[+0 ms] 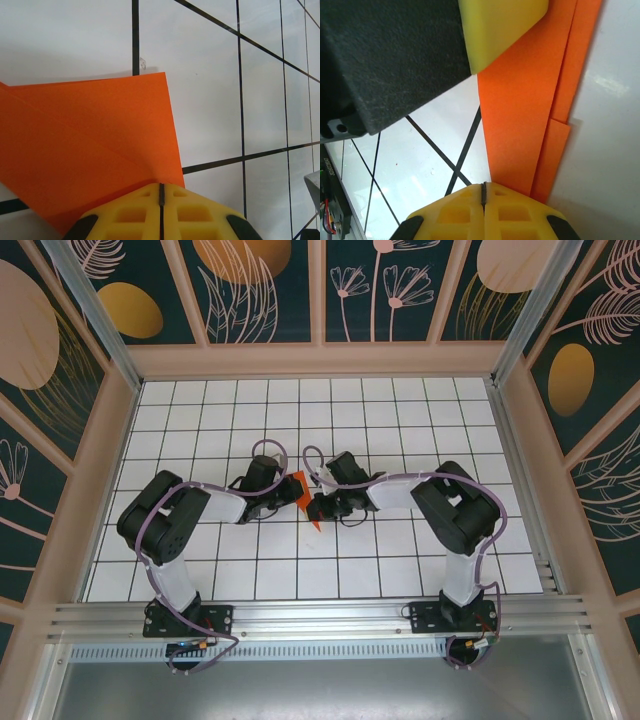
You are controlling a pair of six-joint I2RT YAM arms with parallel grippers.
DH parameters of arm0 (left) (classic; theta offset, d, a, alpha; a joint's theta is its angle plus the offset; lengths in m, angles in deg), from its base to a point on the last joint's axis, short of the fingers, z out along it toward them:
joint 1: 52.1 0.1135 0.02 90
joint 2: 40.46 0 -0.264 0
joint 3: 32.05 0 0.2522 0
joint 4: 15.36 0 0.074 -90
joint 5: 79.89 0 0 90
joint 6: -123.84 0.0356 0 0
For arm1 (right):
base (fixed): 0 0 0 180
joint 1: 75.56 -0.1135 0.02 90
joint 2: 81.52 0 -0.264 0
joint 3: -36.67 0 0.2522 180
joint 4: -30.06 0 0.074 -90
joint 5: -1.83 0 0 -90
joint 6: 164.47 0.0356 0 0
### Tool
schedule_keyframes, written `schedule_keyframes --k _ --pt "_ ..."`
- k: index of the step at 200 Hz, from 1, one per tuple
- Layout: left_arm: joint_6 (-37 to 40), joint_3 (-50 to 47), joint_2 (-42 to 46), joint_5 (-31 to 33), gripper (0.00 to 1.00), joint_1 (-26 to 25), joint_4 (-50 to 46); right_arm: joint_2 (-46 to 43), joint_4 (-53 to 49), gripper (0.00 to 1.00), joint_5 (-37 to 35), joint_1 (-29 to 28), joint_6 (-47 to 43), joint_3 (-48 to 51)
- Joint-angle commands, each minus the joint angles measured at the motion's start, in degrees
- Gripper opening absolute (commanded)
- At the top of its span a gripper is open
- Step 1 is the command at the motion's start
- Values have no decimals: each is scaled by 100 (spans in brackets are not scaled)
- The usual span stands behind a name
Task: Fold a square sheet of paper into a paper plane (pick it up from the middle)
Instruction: Fold the wing for the fifth time at the center of the table.
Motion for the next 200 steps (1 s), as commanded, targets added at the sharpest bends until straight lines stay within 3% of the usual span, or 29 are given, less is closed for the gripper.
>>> schedule_keyframes --k 1,88,143,168,200 --pt "-7 -84 -389 617 10 44 -965 49 -459 0 56 -90 -288 226" --pt "-77 -52 -440 688 9 44 -1031 -659 -656 0 241 -149 -472 1264" --pt "129 88 -272 524 10 43 -1118 -1325 -685 0 -380 -45 -372 987" --pt "397 429 61 408 13 35 -1410 -1845 -537 10 -1125 120 -191 813" --pt "595 962 691 455 24 7 -2032 -2182 -293 33 -2142 577 79 824"
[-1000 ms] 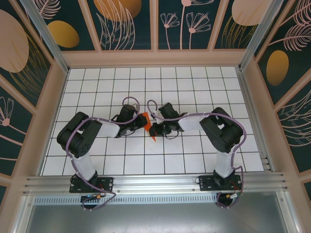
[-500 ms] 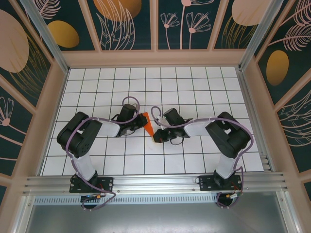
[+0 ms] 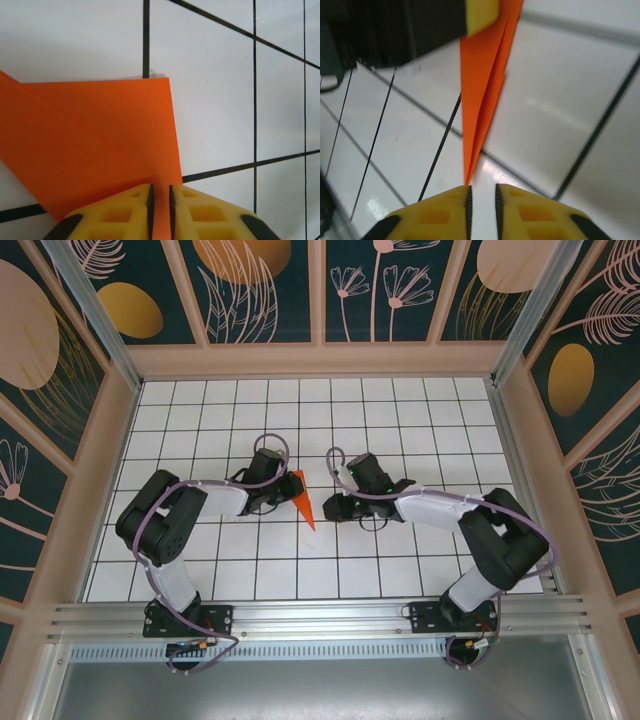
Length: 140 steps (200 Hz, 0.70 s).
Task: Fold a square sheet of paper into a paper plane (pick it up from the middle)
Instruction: Fold the wing for the fifth time at the center of the table.
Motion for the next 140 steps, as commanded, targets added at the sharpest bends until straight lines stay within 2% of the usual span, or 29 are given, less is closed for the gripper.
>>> schedule_keyframes --k 1,22,63,101,117,140 --pt "312 403 557 261 25 10 -863 -263 137 33 -1033 323 247 -76" --pt "224 565 891 520 35 -24 -1271 -365 326 41 -1240 760 483 18" --pt "-149 976 1025 1431 52 -237 -2452 -562 861 57 -897 1441 953 624" --pt "-565 1590 562 2480 60 -722 -3548 -820 1118 83 -1404 1529 948 970" --pt "-732 1739 289 2632 62 -883 -3777 -859 1125 88 -1622 1533 975 1023" --pt "-880 1867 26 2590 62 -1006 -3853 -871 1120 88 -1644 1547 1002 1031"
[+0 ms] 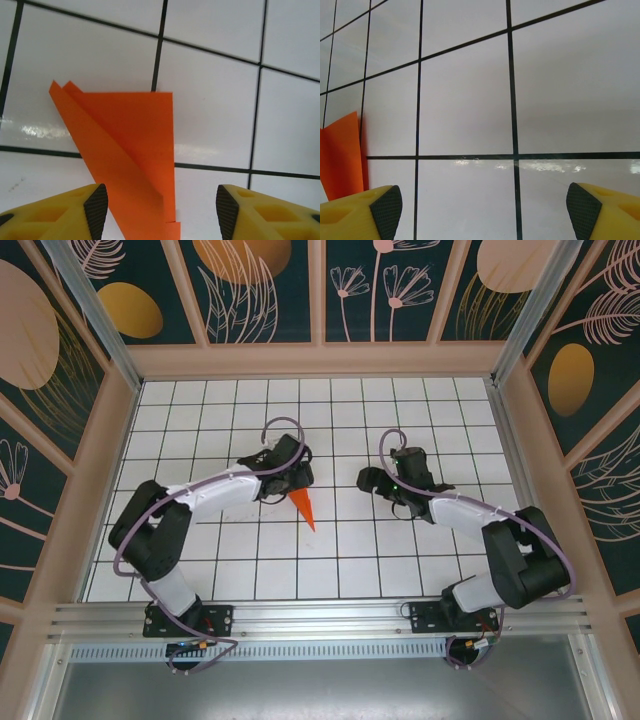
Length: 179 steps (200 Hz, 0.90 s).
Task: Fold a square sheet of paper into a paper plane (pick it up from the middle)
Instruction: Fold the wing for the fifth time at the center of the table, then move a paper plane to the center of the table.
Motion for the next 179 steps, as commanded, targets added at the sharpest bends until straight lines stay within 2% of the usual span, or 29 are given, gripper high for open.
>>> schedule_keyframes --k 1,16,44,91,145,179 --pt "-343 205 -322 358 62 -108 -635 -144 245 88 -265 39 82 65" --pt "-469 303 -486 405 61 -135 -746 -159 216 88 -256 39 91 59" --pt "-653 388 -586 585 51 -173 -916 -168 146 88 -247 38 91 17" --pt "-927 81 -168 638 36 -185 -693 -180 78 87 -211 36 109 -11" --pt "-1006 -165 -5 533 0 -177 -158 -239 57 86 -120 29 65 -29" --pt "-657 -82 195 263 0 -185 198 -462 155 86 -76 38 47 73"
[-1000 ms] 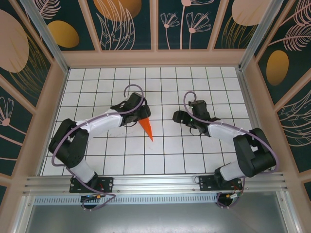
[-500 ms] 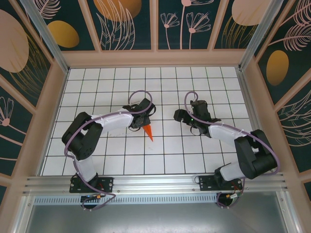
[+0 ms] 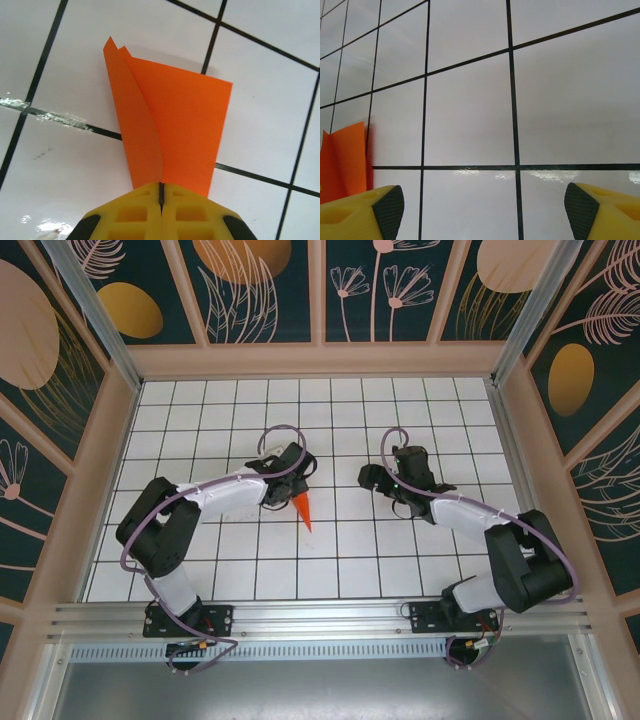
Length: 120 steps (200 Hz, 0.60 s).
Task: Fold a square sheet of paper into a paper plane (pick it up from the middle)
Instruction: Move a paper plane to the center of the table.
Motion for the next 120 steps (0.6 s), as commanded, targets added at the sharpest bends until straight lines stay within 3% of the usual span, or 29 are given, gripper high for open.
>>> schedule_keyframes --k 1,50,94,120 --pt "272 3 338 -204 0 -34 423 -325 106 86 31 38 28 75" --pt "775 -460 924 -1481 0 -33 2255 -855 416 86 399 73 -107 270" --pt "787 -749 465 -2409 0 -37 3375 -1108 232 85 705 82 -201 166" --pt "503 -1004 49 -2788 0 -34 4204 -1187 29 79 858 74 -51 167"
